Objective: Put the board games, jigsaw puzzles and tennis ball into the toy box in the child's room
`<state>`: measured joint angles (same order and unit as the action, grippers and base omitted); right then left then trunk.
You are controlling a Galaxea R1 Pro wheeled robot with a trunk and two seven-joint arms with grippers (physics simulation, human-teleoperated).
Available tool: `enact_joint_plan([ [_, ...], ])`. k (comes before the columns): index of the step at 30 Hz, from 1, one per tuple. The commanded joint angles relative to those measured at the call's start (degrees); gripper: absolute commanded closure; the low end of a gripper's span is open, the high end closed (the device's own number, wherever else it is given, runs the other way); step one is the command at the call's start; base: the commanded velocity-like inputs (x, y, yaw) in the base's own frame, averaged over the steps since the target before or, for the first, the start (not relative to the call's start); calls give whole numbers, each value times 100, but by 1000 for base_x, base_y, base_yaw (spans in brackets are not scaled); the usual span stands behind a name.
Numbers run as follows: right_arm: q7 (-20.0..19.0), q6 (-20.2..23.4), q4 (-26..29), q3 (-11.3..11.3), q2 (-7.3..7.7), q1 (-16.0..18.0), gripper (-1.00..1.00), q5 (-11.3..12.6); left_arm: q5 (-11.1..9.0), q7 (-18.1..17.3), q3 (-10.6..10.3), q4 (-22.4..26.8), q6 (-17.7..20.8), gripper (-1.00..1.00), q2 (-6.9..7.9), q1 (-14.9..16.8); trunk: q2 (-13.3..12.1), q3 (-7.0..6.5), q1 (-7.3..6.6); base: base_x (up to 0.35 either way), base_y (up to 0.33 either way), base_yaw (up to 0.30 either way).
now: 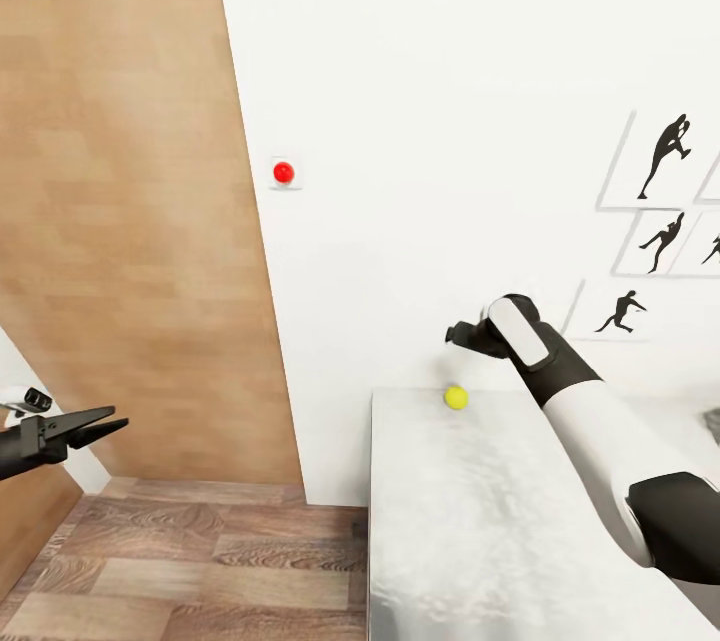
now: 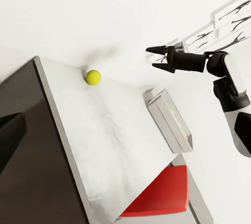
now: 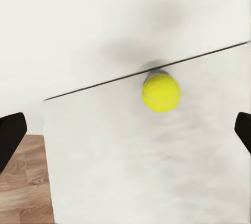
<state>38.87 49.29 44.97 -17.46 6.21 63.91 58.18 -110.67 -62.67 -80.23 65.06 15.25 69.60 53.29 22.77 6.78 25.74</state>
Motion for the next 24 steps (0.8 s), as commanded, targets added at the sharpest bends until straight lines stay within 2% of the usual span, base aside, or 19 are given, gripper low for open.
enact_joint_plan([
  [1, 21, -20, 5, -29, 3, 8, -100, -11, -60, -12, -43, -5, 61, -100, -12, 33, 14, 14, 4, 0, 0, 0],
  [11, -36, -54, 0, -17, -5, 11, -100, -129, -56, 14, -31, -20, 66, -100, -58, 33, 14, 14, 4, 0, 0, 0],
  [17, -37, -52, 0, -36, -6, 16, -100, -131, -39, 60, -21, -67, 73, -100, -185, 33, 14, 14, 4, 0, 0, 0],
  [24, -37, -57, -6, -35, -6, 16, -100, -131, -27, 46, -12, -363, 99, -100, -373, 33, 14, 50, 4, 0, 0, 0],
])
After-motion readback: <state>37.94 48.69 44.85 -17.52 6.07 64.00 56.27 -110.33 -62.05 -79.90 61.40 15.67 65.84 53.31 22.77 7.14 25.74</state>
